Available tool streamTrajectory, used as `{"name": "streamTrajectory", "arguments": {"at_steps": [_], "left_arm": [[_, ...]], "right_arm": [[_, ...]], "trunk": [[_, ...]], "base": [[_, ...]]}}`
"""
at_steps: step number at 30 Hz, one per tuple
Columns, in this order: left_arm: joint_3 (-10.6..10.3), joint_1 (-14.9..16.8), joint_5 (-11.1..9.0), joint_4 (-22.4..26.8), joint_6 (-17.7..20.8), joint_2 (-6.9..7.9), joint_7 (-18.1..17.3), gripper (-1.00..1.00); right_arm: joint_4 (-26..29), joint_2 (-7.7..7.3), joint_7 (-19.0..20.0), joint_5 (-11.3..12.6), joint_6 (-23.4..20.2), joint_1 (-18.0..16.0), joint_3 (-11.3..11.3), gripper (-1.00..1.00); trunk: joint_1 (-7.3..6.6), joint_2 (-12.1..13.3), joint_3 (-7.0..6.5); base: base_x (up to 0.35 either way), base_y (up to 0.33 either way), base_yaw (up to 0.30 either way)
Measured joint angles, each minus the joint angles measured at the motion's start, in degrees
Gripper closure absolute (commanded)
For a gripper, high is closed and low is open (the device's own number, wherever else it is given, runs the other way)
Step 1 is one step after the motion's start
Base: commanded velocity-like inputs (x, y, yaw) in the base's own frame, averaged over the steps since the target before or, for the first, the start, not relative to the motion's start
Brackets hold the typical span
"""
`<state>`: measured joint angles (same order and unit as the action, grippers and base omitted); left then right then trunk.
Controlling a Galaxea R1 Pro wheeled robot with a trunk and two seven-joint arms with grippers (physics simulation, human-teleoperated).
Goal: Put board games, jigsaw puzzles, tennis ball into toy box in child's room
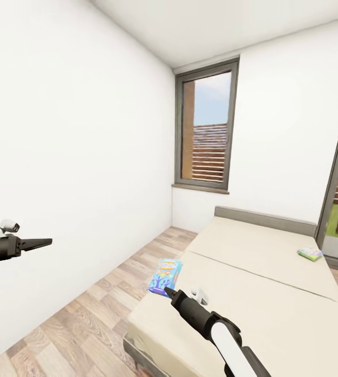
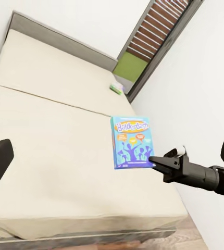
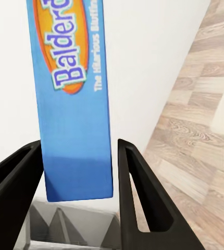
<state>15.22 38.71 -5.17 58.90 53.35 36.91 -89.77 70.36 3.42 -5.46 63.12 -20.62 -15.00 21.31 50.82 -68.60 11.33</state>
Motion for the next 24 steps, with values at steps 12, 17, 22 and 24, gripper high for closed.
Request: {"name": "streamTrajectory", "arguments": {"at_steps": [12, 17, 22, 24], "left_arm": [[-0.02, 0.01, 0.05, 0.08, 0.00, -0.01, 0.00, -1.00], [-0.02, 0.01, 0.05, 0.08, 0.00, -0.02, 0.00, -1.00], [-0.05, 0.01, 0.05, 0.08, 0.00, -0.02, 0.00, -1.00], [-0.02, 0.00, 0.08, 0.08, 0.00, -0.02, 0.00, -1.00]], "right_arm": [[-0.60, -0.51, 0.00, 0.06, -0.03, 0.01, -0.18, 1.00], [-0.67, -0.52, 0.00, 0.11, 0.00, 0.01, -0.16, 1.00], [-0.68, -0.71, 0.00, 0.08, 0.15, 0.01, -0.22, 1.00], [-0.68, -0.77, -0.01, 0.05, 0.96, 0.01, -0.20, 1.00]], "trunk": [[-2.64, 4.82, -2.47], [-3.74, 6.83, -3.37], [-4.84, 8.84, -4.27], [-5.27, 9.64, -4.63]], "base": [[0.000, -0.001, 0.071], [0.000, 0.000, 0.000], [0.000, 0.000, 0.000], [0.000, 0.000, 0.000]]}}
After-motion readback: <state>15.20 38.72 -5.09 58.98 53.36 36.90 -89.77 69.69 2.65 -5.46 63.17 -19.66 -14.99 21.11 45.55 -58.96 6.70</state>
